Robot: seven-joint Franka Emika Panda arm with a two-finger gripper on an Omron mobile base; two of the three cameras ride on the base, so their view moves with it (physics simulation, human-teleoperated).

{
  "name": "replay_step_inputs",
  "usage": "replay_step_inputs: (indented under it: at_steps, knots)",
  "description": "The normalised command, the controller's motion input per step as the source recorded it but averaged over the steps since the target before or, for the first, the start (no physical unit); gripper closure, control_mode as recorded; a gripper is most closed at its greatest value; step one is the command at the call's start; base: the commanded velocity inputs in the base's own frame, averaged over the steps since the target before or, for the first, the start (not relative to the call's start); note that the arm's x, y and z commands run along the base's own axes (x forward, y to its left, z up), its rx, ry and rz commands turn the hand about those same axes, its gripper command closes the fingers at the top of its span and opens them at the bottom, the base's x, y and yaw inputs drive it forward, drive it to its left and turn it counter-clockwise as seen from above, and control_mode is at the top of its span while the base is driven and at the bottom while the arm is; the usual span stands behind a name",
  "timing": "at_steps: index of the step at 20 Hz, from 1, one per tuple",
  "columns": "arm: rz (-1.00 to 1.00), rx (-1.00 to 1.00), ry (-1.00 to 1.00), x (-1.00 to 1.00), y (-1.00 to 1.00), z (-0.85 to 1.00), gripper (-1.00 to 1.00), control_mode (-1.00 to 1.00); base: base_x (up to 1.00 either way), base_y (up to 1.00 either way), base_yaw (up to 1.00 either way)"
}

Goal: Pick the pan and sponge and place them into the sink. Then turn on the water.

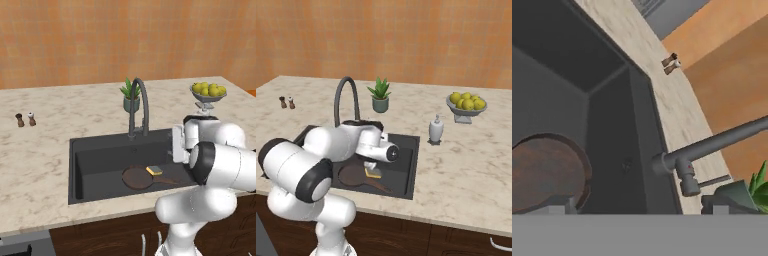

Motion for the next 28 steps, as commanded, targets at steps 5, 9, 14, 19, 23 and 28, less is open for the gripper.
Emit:
replay_step_inputs:
  at_steps: [5, 9, 14, 19, 23, 28]
  knots:
    - [-0.01, 0.13, 0.22, -0.04, -0.04, 0.75, -1.00, -1.00, 0.00, 0.00, 0.00]
    - [0.00, 0.16, 0.23, -0.02, -0.18, 0.54, -1.00, -1.00, 0.00, 0.00, 0.00]
    - [-0.10, 0.28, -0.04, 0.01, -0.36, 0.04, -1.00, -1.00, 0.00, 0.00, 0.00]
    - [-0.06, 0.30, 0.00, 0.00, -0.23, 0.00, -1.00, -1.00, 0.00, 0.00, 0.00]
    - [-0.01, 0.32, 0.00, 0.00, 0.00, 0.00, -1.00, -1.00, 0.00, 0.00, 0.00]
    - [0.00, 0.14, 0.00, 0.12, 0.26, 0.00, -1.00, -1.00, 0.00, 0.00, 0.00]
